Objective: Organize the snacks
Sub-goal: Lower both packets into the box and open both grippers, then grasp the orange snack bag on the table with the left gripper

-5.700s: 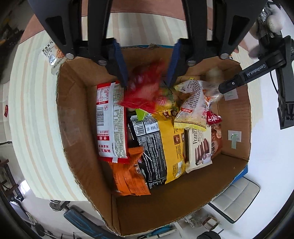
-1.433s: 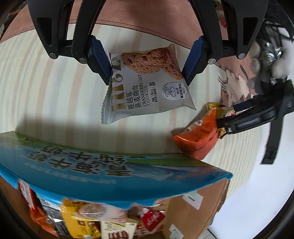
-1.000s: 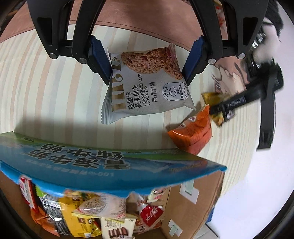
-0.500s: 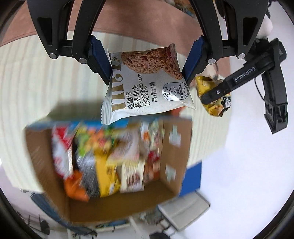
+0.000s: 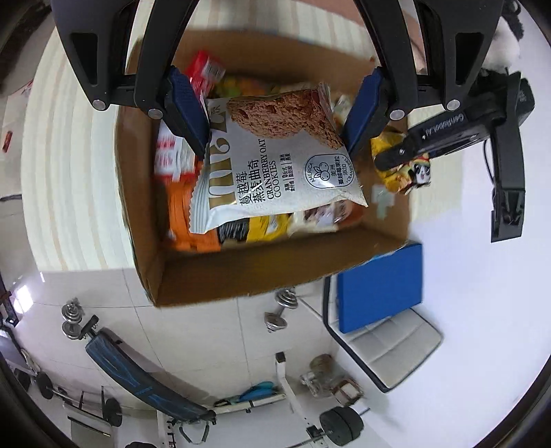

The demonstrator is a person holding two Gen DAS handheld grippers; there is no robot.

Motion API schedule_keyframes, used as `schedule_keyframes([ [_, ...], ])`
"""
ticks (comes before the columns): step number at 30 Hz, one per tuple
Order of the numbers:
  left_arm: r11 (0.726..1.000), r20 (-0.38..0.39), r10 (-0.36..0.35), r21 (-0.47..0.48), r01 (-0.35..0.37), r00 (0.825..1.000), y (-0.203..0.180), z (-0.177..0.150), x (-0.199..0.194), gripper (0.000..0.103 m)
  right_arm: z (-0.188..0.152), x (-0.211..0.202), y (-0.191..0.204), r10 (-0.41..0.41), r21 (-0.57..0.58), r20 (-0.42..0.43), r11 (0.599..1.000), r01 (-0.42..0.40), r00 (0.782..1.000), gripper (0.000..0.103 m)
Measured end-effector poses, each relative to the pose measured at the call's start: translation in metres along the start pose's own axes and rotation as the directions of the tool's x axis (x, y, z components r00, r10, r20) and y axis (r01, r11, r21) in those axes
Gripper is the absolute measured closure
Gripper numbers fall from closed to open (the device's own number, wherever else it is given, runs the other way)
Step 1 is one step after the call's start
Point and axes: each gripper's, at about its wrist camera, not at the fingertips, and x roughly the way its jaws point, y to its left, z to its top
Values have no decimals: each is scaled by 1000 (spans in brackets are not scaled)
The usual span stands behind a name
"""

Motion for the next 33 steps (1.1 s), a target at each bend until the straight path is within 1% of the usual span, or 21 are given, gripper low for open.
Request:
schedule_keyframes([
  [2,1000,-17,23,6,-22,1000,0,8,9,56,13,14,1,-22,5,-11,1000,22,1000,25],
  [4,1000,-42,29,5,-29,999,2,15,20,55,25,28,3,-42,4,-27,999,43,999,25],
  [6,999,-61,40,-3,-40,997,3,22,29,55,33,42,4,-42,12,-38,999,42,998,24],
  [8,999,-85,35,-22,-37,996,6,27,36,54,42,52,4,-29,23,-47,999,30,999,21],
  [10,998,-116,18,-53,-24,993,10,31,41,46,47,60,4,-12,31,-60,999,14,998,18],
  [11,998,-120,6,-67,-14,993,12,32,40,35,49,64,3,-1,42,-76,999,5,997,10],
  [12,997,-117,-9,-78,0,993,13,33,39,22,51,69,2,5,55,-92,999,0,996,8],
  [13,997,-105,-19,-79,10,994,12,33,36,17,52,71,1,17,66,-90,998,-11,996,9],
  [14,997,-86,-15,-74,9,996,11,33,32,16,53,70,0,19,69,-80,998,-13,997,8],
  [16,998,-65,-5,-62,1,998,8,34,27,16,53,69,-1,5,65,-71,998,0,997,8],
  [19,999,-43,-12,-48,10,999,4,32,20,15,48,65,-3,-4,63,-65,998,8,998,8],
  [24,1000,3,-19,-22,19,1000,-3,21,6,15,29,55,3,-74,2,-48,997,74,996,8],
  [29,999,91,45,17,-47,995,-9,-2,-14,15,1,39,10,-79,-33,-29,996,79,996,7],
  [33,997,151,72,23,-76,986,-7,-28,-34,15,-23,21,19,-97,-60,19,993,98,995,7],
])
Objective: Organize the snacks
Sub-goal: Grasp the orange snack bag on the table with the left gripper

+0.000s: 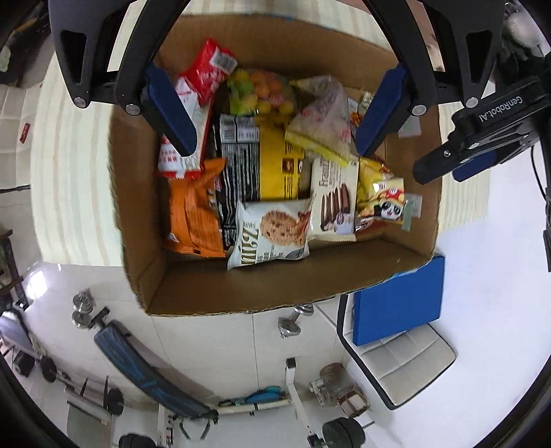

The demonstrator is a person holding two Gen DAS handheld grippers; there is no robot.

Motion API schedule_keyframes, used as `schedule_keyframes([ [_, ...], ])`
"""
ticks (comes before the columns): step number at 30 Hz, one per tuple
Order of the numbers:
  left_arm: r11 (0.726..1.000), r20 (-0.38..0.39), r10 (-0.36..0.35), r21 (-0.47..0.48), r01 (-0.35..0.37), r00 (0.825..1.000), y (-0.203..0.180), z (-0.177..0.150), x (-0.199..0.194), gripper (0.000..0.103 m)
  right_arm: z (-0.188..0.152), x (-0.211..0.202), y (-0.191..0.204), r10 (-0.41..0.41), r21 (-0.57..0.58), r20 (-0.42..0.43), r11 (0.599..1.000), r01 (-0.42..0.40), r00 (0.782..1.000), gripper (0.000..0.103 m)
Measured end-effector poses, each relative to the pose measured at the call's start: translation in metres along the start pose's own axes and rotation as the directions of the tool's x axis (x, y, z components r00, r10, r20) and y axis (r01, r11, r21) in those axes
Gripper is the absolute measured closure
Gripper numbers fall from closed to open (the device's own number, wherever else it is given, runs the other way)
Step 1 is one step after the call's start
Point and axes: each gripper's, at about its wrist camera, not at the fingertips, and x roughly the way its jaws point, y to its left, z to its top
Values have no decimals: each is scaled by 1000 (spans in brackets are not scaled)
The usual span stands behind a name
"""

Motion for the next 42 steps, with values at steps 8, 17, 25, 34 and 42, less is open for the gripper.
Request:
schedule_keyframes([
  [8,999,94,41,8,-42,995,26,-63,-41,15,-58,-30,9,33,15,47,999,-33,998,7],
  [17,995,-95,9,-97,-19,995,89,-138,15,15,-111,-3,24,129,65,-37,990,-127,991,7],
  [25,989,-222,112,115,-88,969,84,-148,90,15,-110,15,39,108,32,-66,994,-106,992,7],
  [34,915,-259,201,393,-87,945,49,-140,145,17,-97,26,49,100,10,-110,995,-100,989,7],
  [42,967,-263,112,250,-45,958,54,-162,133,45,-97,23,44,107,23,-105,994,-106,989,7],
])
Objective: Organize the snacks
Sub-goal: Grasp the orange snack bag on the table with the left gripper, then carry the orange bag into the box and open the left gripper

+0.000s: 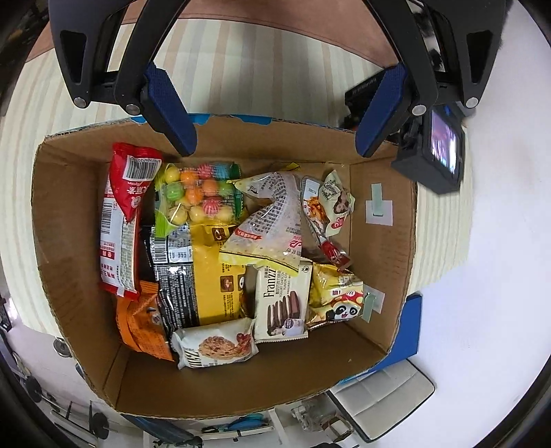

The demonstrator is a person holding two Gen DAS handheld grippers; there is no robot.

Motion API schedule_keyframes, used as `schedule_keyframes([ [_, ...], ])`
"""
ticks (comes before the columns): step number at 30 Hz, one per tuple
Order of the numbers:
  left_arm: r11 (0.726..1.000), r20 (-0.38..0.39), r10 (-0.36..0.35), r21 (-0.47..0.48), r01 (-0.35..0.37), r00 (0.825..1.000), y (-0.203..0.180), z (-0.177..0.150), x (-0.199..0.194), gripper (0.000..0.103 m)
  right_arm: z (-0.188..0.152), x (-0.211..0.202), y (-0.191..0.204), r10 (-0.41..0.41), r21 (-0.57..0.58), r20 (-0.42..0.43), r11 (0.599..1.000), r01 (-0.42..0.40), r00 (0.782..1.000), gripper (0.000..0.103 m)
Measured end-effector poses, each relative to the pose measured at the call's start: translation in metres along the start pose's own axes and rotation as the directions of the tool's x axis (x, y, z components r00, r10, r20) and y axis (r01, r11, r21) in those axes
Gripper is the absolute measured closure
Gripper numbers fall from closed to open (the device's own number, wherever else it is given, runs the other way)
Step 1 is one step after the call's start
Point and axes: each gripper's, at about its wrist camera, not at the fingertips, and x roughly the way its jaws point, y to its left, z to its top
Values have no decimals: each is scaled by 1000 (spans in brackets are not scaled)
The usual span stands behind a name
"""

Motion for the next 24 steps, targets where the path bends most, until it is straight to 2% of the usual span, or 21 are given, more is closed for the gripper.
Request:
schedule_keyframes([
  [2,996,14,-50,-75,51,999,2,-14,-6,45,0,-5,-3,7,6,8,1000,-7,1000,7],
  [5,973,50,-139,-182,145,989,2,-36,-28,45,0,-17,-11,9,17,35,1000,-9,999,7],
  [8,952,125,-186,-224,210,975,-7,-45,-66,45,2,-30,-21,10,31,53,999,-11,999,7],
  [10,941,172,-208,-233,244,963,-17,-40,-94,45,5,-38,-27,-4,24,62,1000,3,998,7],
  [15,943,256,-224,-189,275,940,-27,16,-153,45,16,-51,-39,-64,16,83,998,63,995,7],
  [18,955,280,-205,-154,255,938,-33,59,-176,45,26,-56,-45,-90,17,94,996,89,992,7],
  [21,953,265,-220,-147,265,939,-39,99,-178,45,38,-59,-52,-118,21,104,993,116,988,7],
  [24,951,228,-229,-155,267,947,-45,136,-163,45,50,-55,-58,-156,16,100,988,155,983,7],
])
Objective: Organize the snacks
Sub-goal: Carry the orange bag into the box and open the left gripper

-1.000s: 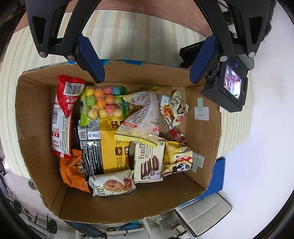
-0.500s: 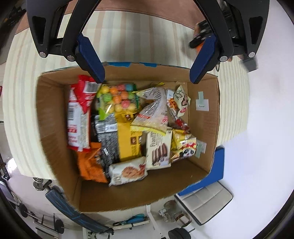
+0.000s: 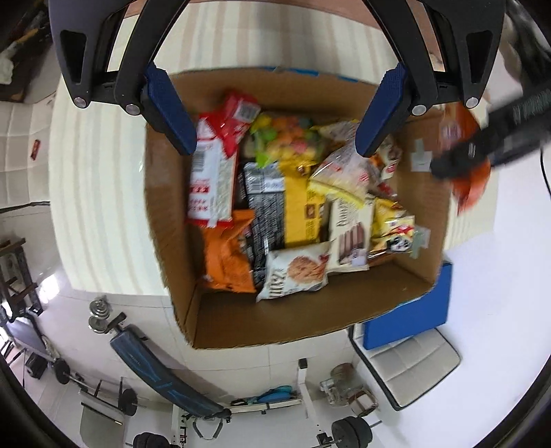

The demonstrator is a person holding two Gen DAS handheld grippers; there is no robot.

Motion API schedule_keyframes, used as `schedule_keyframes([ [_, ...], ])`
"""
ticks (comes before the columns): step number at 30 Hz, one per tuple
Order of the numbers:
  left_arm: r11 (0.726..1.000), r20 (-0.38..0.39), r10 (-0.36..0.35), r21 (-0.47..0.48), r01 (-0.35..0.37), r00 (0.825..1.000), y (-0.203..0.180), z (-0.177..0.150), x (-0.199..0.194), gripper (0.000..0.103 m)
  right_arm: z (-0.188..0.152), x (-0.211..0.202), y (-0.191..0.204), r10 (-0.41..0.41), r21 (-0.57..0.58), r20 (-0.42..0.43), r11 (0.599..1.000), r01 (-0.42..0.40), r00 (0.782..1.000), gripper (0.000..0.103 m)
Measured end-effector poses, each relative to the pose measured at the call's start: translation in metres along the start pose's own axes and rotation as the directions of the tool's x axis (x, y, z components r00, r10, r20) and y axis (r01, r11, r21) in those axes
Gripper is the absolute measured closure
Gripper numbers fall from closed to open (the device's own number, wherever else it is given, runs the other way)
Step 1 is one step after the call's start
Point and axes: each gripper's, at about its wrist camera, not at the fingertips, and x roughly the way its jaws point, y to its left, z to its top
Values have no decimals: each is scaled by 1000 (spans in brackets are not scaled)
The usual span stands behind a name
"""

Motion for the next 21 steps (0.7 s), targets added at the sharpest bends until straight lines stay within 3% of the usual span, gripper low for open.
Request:
schedule_keyframes([
  [5,999,-110,-41,-26,39,993,-6,35,41,44,9,14,-8,-43,-5,-24,999,42,999,7],
  [14,999,-219,-35,-26,30,975,-16,38,79,43,13,31,-16,-51,2,-54,999,51,997,7],
  [16,999,-223,-29,-22,25,974,-17,38,78,34,12,32,-18,-42,13,-58,999,43,997,7],
  [17,1000,-218,-19,-14,17,976,-18,38,77,17,12,31,-18,-40,16,-58,999,41,998,7],
  [18,1000,-206,-13,-1,13,978,-20,38,75,10,12,31,-18,-38,17,-56,999,39,998,7],
  [21,1000,-175,-22,0,22,984,-21,36,64,10,12,31,-18,-28,24,-56,999,29,998,7],
])
